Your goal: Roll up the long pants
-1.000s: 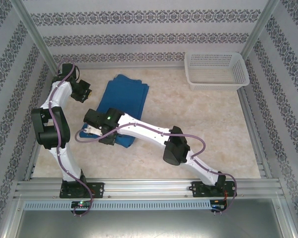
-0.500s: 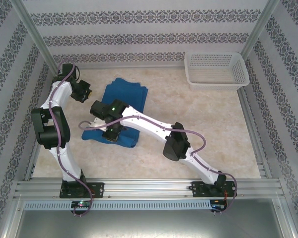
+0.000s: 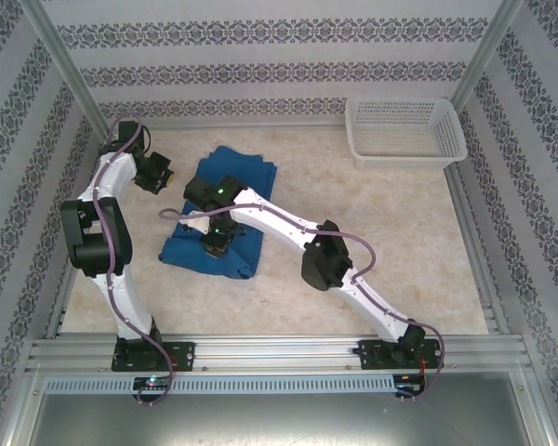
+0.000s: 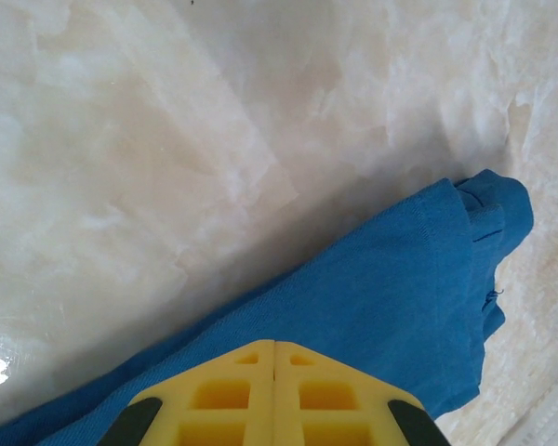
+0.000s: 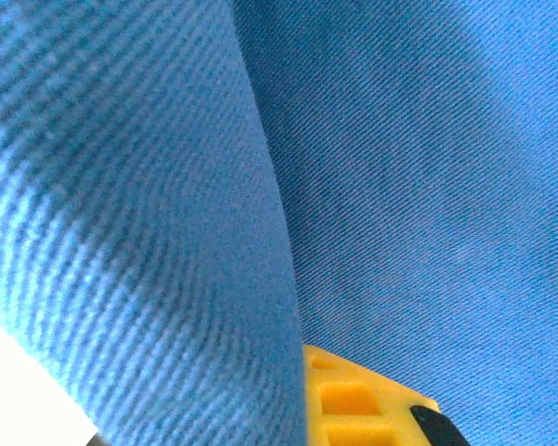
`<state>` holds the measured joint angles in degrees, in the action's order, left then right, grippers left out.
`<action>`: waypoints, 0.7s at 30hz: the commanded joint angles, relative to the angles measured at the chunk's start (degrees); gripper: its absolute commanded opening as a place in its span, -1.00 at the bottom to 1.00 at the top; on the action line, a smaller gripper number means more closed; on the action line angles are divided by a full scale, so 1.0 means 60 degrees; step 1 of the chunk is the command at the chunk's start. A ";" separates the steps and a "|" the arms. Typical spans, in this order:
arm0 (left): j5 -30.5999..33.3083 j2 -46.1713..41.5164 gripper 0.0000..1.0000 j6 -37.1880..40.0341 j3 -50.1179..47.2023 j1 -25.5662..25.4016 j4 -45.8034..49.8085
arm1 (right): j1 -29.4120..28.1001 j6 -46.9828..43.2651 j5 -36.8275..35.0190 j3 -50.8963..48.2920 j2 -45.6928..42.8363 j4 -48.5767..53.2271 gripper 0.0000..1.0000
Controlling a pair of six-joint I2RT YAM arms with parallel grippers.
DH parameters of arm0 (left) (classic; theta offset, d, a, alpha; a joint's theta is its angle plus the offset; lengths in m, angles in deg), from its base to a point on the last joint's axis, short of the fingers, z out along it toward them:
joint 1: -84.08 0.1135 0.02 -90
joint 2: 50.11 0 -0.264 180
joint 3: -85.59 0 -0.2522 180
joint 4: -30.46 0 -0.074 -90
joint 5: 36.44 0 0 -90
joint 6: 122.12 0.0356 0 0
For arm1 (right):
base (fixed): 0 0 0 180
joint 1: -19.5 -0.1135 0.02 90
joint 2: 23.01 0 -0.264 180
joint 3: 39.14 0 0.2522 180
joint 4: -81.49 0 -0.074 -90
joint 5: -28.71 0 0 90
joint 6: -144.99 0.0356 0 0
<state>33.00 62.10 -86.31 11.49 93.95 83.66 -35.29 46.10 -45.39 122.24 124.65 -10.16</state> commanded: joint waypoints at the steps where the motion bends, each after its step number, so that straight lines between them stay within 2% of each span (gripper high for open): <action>1: -0.0179 0.0142 -1.00 0.0123 -0.0027 0.0100 0.0024 | 0.0263 0.0177 0.0398 0.0292 0.0459 -0.0256 -1.00; 5: -0.0488 -0.0369 -1.00 0.0049 -0.0444 0.0086 -0.0169 | 0.0446 0.0210 0.0651 0.0289 0.0683 -0.0353 -1.00; 11: -0.0465 -0.2294 -1.00 0.0457 -0.1909 0.0030 0.0203 | 0.0780 0.0261 0.1121 0.0293 0.0963 -0.0558 -1.00; 21: -0.0268 -0.5840 -1.00 -0.0350 -0.4707 -0.1136 0.0687 | 0.0971 0.0192 0.1231 0.0300 0.1126 -0.0614 -1.00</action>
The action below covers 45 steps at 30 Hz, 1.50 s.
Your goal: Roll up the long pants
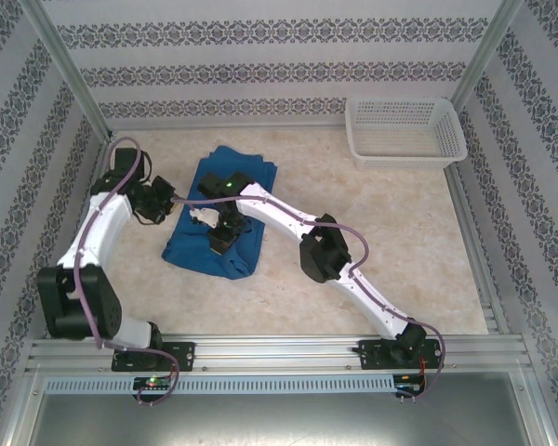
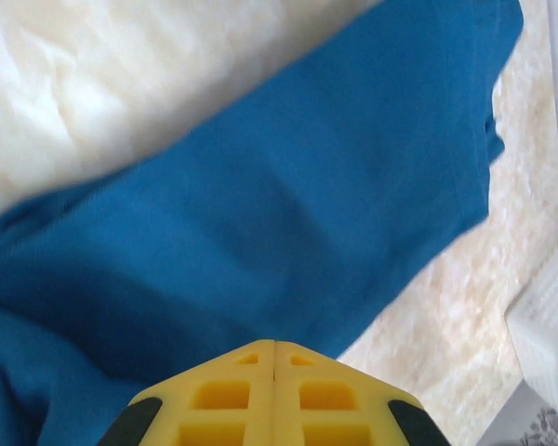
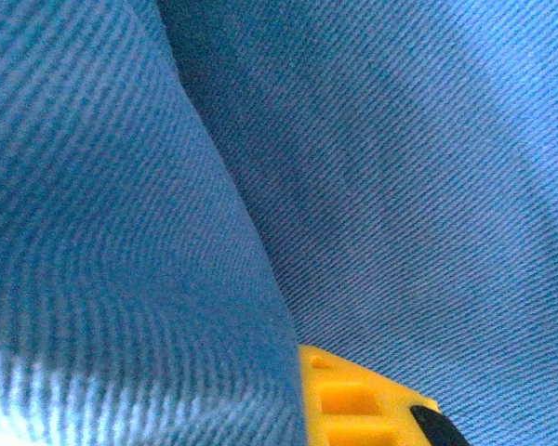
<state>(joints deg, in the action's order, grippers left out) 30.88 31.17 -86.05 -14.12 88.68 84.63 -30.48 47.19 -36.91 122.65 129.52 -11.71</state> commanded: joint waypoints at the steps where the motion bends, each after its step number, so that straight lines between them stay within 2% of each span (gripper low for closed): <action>1: 0.0128 -0.0972 -1.00 -0.0478 -0.0620 -0.0379 0.0602 | 0.0187 -0.0007 -0.0169 0.0231 0.0316 -0.0351 -1.00; 5: 0.0218 -0.1555 -1.00 -0.0603 -0.1328 -0.0672 0.0786 | 0.0231 -0.0064 -0.0175 0.0223 0.0330 -0.0366 -1.00; 12: 0.0063 -0.1535 -1.00 -0.0870 -0.2328 -0.1066 0.0325 | 0.0302 -0.0105 -0.0308 0.0230 0.0258 -0.0279 -0.99; 16: 0.0325 -0.1301 -1.00 -0.0892 -0.2458 -0.1204 -0.0037 | 0.0287 -0.0061 -0.0330 0.0223 0.0142 -0.0358 -0.82; 22: 0.0654 -0.0721 -1.00 -0.0840 -0.2455 -0.1257 -0.0236 | 0.0262 -0.0006 -0.0343 0.0215 0.0052 -0.0368 -0.81; 28: 0.1376 -0.1288 -1.00 -0.0687 -0.2471 -0.1252 0.0638 | 0.0287 -0.0034 -0.0307 0.0066 0.0019 -0.0322 -0.83; 36: 0.2624 -0.2932 -1.00 -0.0483 -0.1926 -0.1212 0.2130 | 0.0276 -0.0122 -0.0182 -0.0003 0.0034 -0.0264 -0.85; 41: 0.2579 -0.2853 -1.00 -0.0397 -0.2160 -0.1221 0.2244 | 0.0287 -0.0146 -0.0190 -0.0063 -0.0001 -0.0248 -0.86; 45: 0.2038 -0.2438 -1.00 -0.0594 -0.2803 -0.1207 0.1345 | 0.0287 -0.0123 -0.0138 -0.0102 -0.0050 -0.0290 -0.86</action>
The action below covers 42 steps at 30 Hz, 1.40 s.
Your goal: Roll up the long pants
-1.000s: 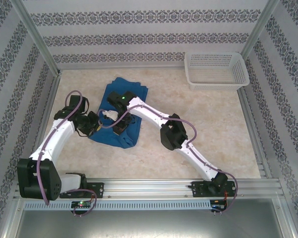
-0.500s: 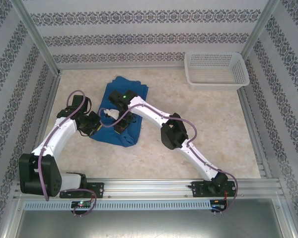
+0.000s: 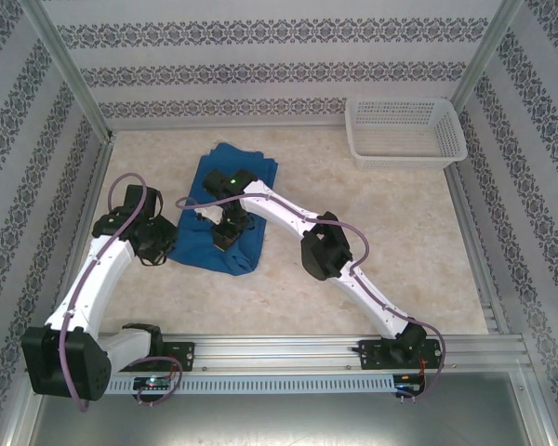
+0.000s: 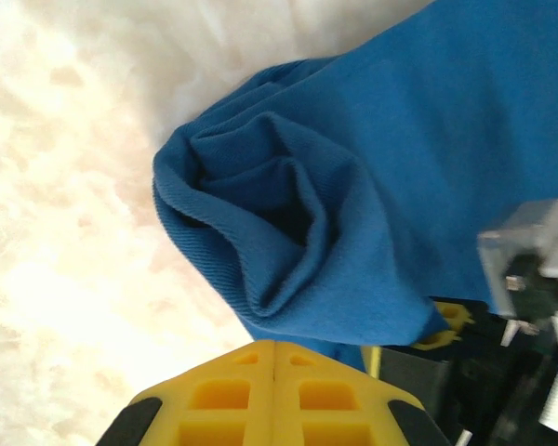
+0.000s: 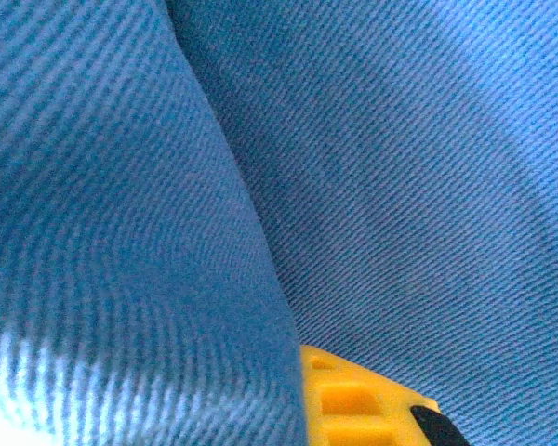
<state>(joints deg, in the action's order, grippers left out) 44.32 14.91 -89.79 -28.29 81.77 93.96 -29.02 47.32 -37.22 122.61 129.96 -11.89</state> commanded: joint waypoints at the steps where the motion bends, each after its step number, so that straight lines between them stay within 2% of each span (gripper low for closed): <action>1: -0.0284 0.0386 -1.00 -0.0020 -0.0525 -0.0066 -0.0430 | 0.0043 -0.0131 -0.0087 -0.0091 -0.0123 -0.0263 -0.86; 14: -0.1094 0.2515 -1.00 -0.0217 0.0281 -0.0108 -0.2138 | 0.0041 -0.0030 0.0041 -0.0130 -0.0065 -0.0308 -0.86; 20: -0.0902 0.3975 -1.00 0.0022 0.1222 -0.0112 -0.2287 | 0.0043 -0.0054 -0.0220 -0.0381 -0.0213 -0.0275 -0.81; 21: -0.0922 0.4193 -1.00 0.0078 0.1403 -0.0110 -0.2287 | 0.0043 -0.0066 -0.0348 -0.0481 -0.0314 -0.0292 -0.75; 24: -0.0909 0.4710 -1.00 0.0198 0.1761 -0.0113 -0.2351 | 0.0057 -0.0086 -0.1040 -0.0643 -0.0618 -0.0304 0.06; 25: -0.0881 0.4862 -1.00 0.0245 0.1864 -0.0114 -0.2362 | 0.0066 -0.0093 -0.1295 -0.0640 -0.0737 -0.0296 0.19; 27: -0.0803 0.5122 -1.00 0.0306 0.2030 -0.0099 -0.2339 | 0.0073 -0.0057 -0.1775 -0.0560 -0.1041 -0.0278 0.32; 34: -0.0653 0.5643 -1.00 0.0390 0.2254 -0.0013 -0.2317 | -0.0040 -0.0041 -0.3234 -0.0816 -0.2878 -0.0264 0.33; 37: -0.0601 0.5702 -1.00 0.0480 0.2284 0.0111 -0.2277 | -0.0249 -0.0082 -0.3544 -0.1661 -0.3583 -0.0360 0.24; 38: -0.0600 0.5728 -1.00 0.0520 0.2314 0.0148 -0.2232 | -0.0322 -0.0084 -0.3585 -0.1935 -0.3748 -0.0391 0.10; 39: -0.0589 0.5745 -1.00 0.0565 0.2322 0.0192 -0.2192 | -0.0423 -0.0062 -0.3534 -0.2228 -0.3882 -0.0388 -0.36; 40: -0.0575 0.5746 -1.00 0.0603 0.2347 0.0242 -0.2142 | -0.0527 0.0051 -0.3490 -0.2419 -0.3976 -0.0395 -1.00; 42: -0.0572 0.5732 -1.00 0.0645 0.2325 0.0328 -0.2105 | -0.0718 0.0199 -0.3192 -0.2800 -0.4085 -0.0411 -1.00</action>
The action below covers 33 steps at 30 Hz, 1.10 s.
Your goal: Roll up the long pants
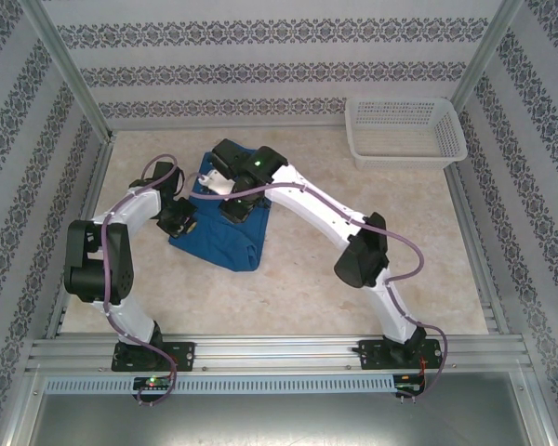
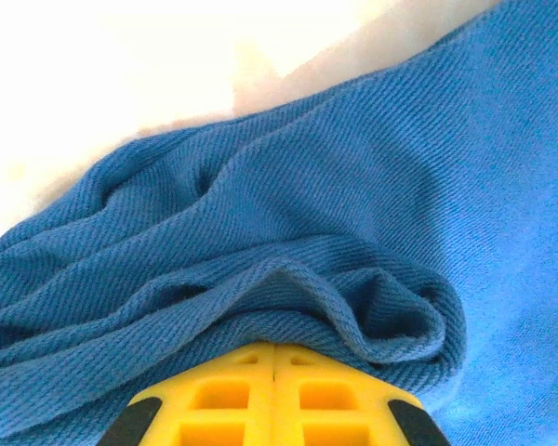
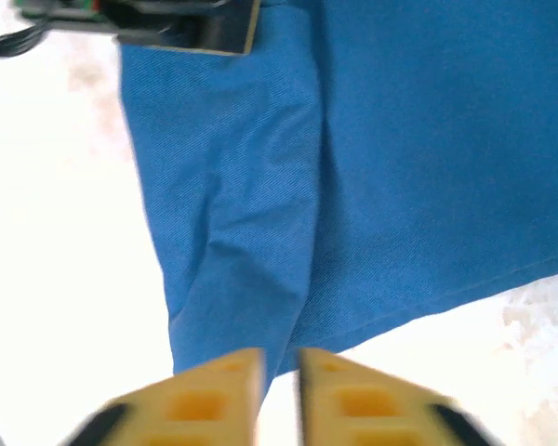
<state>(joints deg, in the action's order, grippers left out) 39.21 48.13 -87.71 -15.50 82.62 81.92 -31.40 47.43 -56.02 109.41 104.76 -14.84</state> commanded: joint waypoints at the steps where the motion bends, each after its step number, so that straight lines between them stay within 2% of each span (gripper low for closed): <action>1: 0.0280 0.0167 -1.00 0.0309 0.0191 0.0215 -0.0086 | -0.0448 0.0239 -0.0005 -0.0811 0.0098 0.0056 -1.00; 6: 0.0255 0.0107 -1.00 0.0343 0.0171 0.0331 -0.0043 | -0.0830 0.0601 0.0213 -0.2179 -0.0015 -0.0683 -1.00; 11: 0.0241 0.0119 -1.00 0.0403 0.0213 0.0411 -0.0005 | -0.0794 0.0834 0.0308 -0.3309 0.0082 -0.1492 -1.00; 16: 0.0271 0.0078 -1.00 0.0447 0.0221 0.0499 0.0086 | -0.0411 0.0791 0.0031 -0.4124 0.0388 -0.1753 -1.00; 21: 0.0297 0.0063 -1.00 0.0491 0.0173 0.0566 0.0094 | 0.0260 0.0876 0.0406 -0.5190 0.0435 -0.2431 -1.00; 26: 0.0279 0.0049 -1.00 0.0491 0.0082 0.0610 0.0068 | 0.0365 0.0866 0.0422 -0.5244 0.0329 -0.2603 -1.00; 27: 0.0263 0.0035 -1.00 0.0497 0.0071 0.0616 0.0075 | 0.0278 0.0846 0.0355 -0.5092 0.0231 -0.2545 -0.91; 29: 0.0267 -0.0016 -1.00 0.0506 0.0098 0.0627 0.0082 | 0.0019 0.0792 0.0021 -0.4667 -0.0004 -0.2334 -0.13; 31: 0.0238 -0.0105 -1.00 0.0506 0.0133 0.0663 0.0115 | -0.0365 0.0730 -0.0581 -0.4072 -0.0213 -0.1998 0.19; 33: 0.0133 -0.0232 -1.00 0.0520 0.0256 0.0739 0.0163 | -0.0716 0.0673 -0.1091 -0.3550 -0.0376 -0.1720 0.39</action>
<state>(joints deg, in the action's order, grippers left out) 38.70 48.13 -85.88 -15.46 85.64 81.89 -32.75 51.91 -56.02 83.90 105.63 -27.08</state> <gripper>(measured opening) 0.046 0.674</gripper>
